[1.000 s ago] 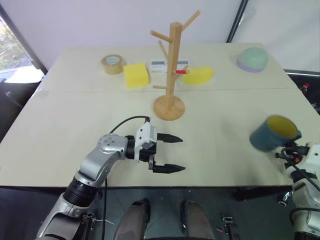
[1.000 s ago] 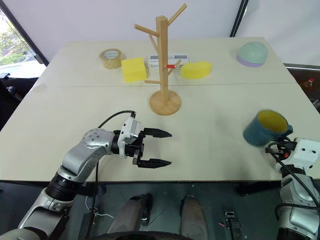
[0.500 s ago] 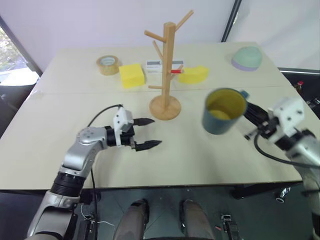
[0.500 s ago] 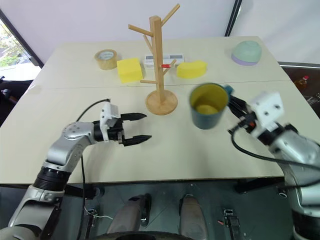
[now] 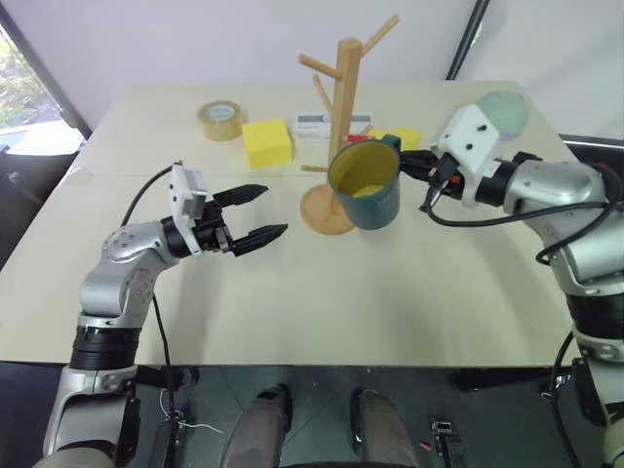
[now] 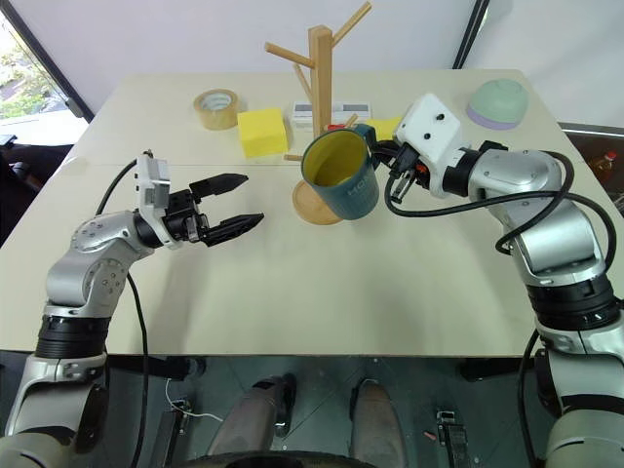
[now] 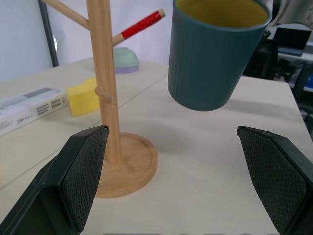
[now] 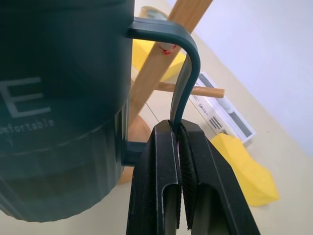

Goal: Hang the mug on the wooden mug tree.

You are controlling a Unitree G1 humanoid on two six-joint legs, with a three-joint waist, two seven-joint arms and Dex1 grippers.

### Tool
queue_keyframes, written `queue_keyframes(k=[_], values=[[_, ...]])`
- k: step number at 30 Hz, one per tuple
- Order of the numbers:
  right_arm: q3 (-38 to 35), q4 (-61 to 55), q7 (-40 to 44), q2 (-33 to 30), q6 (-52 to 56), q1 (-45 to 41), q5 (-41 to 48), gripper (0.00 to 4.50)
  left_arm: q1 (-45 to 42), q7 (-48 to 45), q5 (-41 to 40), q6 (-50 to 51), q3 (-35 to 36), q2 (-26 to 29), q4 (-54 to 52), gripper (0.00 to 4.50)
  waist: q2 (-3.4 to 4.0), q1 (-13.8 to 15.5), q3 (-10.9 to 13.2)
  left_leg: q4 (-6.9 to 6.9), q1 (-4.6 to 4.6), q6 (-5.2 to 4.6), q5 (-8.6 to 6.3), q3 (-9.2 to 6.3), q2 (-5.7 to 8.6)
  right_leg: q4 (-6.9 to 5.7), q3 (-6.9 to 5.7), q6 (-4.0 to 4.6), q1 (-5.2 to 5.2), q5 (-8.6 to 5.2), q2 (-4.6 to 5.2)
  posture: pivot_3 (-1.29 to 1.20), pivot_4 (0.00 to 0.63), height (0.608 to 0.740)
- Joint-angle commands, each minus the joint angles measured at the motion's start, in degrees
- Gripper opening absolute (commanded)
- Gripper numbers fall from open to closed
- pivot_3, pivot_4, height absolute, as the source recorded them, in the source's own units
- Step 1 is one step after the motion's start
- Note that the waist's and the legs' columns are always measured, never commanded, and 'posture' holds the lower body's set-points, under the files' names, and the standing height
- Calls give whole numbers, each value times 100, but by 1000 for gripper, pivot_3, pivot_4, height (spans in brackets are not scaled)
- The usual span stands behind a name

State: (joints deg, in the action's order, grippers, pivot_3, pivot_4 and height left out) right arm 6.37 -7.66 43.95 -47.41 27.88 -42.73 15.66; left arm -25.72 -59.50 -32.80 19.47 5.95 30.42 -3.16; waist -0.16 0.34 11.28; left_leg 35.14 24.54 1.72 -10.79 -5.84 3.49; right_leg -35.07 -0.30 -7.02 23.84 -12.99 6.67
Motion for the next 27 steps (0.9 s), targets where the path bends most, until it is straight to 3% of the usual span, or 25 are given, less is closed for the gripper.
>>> queue_keyframes(k=[1, 25, 27], values=[[-22, 113, 143, 110, -206, -337, -172, 16, 96, 95, -114, 18, 144, 39, -298, 4500, 0, -18, 0, 1, -1, 0, 0, 0, 0, -1, 0, 1, 0, 0, 0, 0, 150, 740], [543, 1265, 511, 911, -261, -1418, -1205, 16, 194, 218, -143, 0, 143, 62, -364, 4500, -1, -115, 0, 0, -5, 4, 3, 7, 3, -19, 8, -10, 12, 9, -11, 0, 150, 740], [524, 1289, 509, 943, -281, -1425, -1237, 646, 188, 225, -141, -8, 145, 57, -358, 4500, -1, -114, 0, 1, -5, 4, 3, 7, 3, -20, 8, -10, 12, 9, -11, 0, 150, 740]])
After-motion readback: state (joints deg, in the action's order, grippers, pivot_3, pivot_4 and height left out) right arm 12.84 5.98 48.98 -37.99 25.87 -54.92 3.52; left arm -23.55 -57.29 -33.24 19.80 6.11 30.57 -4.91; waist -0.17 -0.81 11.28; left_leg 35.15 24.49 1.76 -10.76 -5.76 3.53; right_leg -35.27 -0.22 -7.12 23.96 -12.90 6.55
